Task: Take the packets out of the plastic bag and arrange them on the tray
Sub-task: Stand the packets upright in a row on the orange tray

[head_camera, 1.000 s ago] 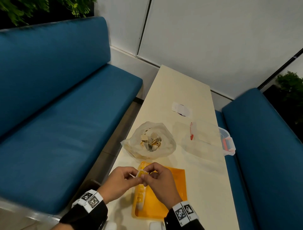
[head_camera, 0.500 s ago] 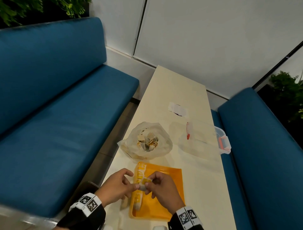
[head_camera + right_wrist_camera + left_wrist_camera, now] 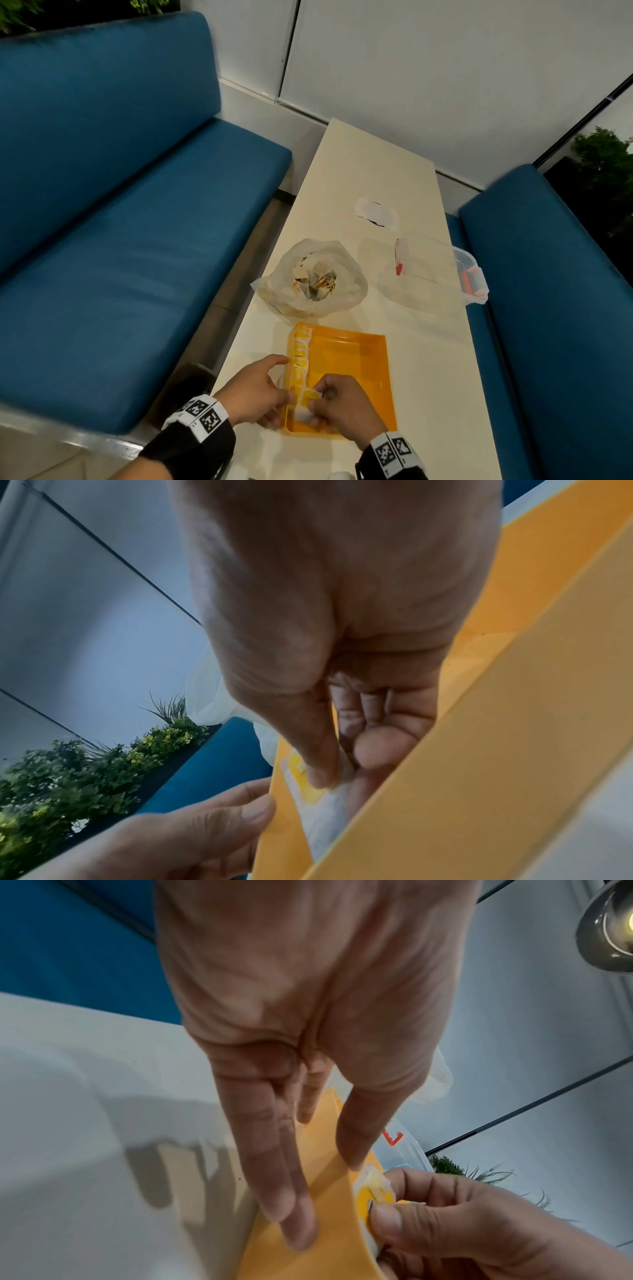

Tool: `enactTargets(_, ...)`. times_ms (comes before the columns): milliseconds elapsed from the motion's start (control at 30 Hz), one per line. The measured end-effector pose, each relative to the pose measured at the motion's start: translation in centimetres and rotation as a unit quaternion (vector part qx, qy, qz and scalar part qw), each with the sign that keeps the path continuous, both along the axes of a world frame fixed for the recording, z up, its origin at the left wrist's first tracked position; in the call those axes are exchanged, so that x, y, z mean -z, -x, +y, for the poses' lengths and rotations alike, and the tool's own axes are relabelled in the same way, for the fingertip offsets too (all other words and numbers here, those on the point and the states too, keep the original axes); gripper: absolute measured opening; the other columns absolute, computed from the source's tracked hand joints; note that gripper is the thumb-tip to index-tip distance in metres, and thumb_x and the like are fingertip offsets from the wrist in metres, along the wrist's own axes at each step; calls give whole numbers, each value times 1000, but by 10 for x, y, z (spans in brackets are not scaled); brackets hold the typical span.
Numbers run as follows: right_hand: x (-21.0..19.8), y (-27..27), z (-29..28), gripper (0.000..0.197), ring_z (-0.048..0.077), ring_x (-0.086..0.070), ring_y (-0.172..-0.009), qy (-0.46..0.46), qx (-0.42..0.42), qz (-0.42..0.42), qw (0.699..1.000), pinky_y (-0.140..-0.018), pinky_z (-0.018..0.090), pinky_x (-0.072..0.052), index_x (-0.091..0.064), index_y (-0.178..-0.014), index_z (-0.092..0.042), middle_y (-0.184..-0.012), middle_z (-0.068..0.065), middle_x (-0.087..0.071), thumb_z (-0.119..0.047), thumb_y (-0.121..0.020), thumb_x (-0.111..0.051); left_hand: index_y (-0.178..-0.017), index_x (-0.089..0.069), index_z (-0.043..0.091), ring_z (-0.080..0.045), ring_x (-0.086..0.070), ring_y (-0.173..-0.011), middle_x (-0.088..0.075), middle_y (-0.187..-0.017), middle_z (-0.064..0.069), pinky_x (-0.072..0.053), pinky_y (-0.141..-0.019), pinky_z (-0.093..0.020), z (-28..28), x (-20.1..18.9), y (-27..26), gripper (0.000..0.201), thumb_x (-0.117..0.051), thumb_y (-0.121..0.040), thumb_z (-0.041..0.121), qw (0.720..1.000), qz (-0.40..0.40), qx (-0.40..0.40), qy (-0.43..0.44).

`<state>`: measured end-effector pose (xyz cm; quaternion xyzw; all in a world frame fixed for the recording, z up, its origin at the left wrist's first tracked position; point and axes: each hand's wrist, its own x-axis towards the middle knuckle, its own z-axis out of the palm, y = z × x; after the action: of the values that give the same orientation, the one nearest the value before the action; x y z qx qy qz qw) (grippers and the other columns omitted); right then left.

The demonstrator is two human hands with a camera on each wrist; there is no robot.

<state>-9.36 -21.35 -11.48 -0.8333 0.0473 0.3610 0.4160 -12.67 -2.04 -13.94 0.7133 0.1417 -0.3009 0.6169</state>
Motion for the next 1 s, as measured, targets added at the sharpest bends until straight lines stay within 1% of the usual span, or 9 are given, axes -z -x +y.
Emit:
enactTargets(133, 5, -1, 4, 19, 22, -66, -56, 26, -28, 6, 999, -50, 24, -48, -60, -78, -15, -67, 11, -65, 0, -79, -72, -143, -41, 33, -34, -77, -75, -75, -88, -14, -65, -71, -44, 2, 2, -1, 66, -75, -89, 17, 1000, 8, 0, 8)
enactTargets(233, 11, 0, 10, 20, 18, -65, -55, 55, -57, 3, 997, -51, 25, -49, -60, -76, -18, -66, 5, -64, -2, -75, -71, -143, -40, 32, -35, -77, -76, -74, -87, -13, -65, -70, -44, 1, 4, -2, 67, -75, -89, 16, 1000, 11, -1, 13)
enactTargets(333, 16, 4, 19, 11, 25, -70, -62, 84, -64, -33, 994, -62, 40, -58, -61, -73, -20, -69, 9, -68, -12, -69, -67, -143, -40, 33, -37, -77, -77, -73, -88, -13, -65, -70, -44, 1, 4, -2, 67, -75, -89, 15, 1000, 15, -7, 19)
enactTargets(400, 22, 7, 21, 7, 28, -72, -69, 102, -61, -62, 991, -66, 45, -58, -60, -71, -21, -71, 11, -71, -21, -66, -65, -144, -40, 34, -39, -76, -79, -72, -88, -14, -65, -71, -44, 1, 4, -2, 67, -75, -90, 14, 1000, 20, -10, 22)
enactTargets(600, 28, 7, 30, 13, 23, -72, -71, 125, -45, -96, 986, -69, 45, -59, -60, -81, -17, -75, 5, -71, -20, -68, -60, -147, -38, 32, -32, -75, -71, -72, -87, -13, -65, -72, -44, 3, 1, 1, 68, -73, -91, 14, 999, 28, -7, 35)
enactTargets(767, 27, 5, 35, 20, 23, -70, -75, 152, -39, -95, 983, -67, 43, -59, -52, -81, -20, -76, 1, -65, -17, -68, -67, -150, -35, 32, -37, -77, -80, -75, -87, -13, -65, -73, -44, 3, -2, 0, 71, -73, -92, 15, 999, 32, 2, 24)
enactTargets(833, 24, 5, 35, 24, 20, -69, -72, 148, -37, -87, 984, -66, 42, -59, -49, -80, -22, -77, 0, -65, -19, -66, -69, -151, -34, 33, -32, -78, -79, -75, -90, -10, -65, -73, -42, 5, -7, 1, 71, -73, -92, 22, 999, 32, 25, 1)
enactTargets(900, 12, 0, 32, 26, 13, -64, -67, 154, -37, -86, 984, -59, 30, -54, -48, -80, -23, -78, -4, -65, -23, -69, -70, -148, -38, 33, -20, -78, -76, -74, -96, -5, -64, -71, -33, 11, -20, 0, 67, -73, -91, 40, 994, 23, 90, -52)
enactTargets(1000, -23, -24, 20, 22, 14, -68, -63, 143, 48, -172, 974, -63, 33, -56, -53, -82, -24, -72, -1, -69, -31, -76, -74, -121, -64, 32, -8, -74, -76, -74, -93, 5, -56, -67, -23, 23, -60, -17, 44, -67, -88, 60, 978, -64, 140, -138)
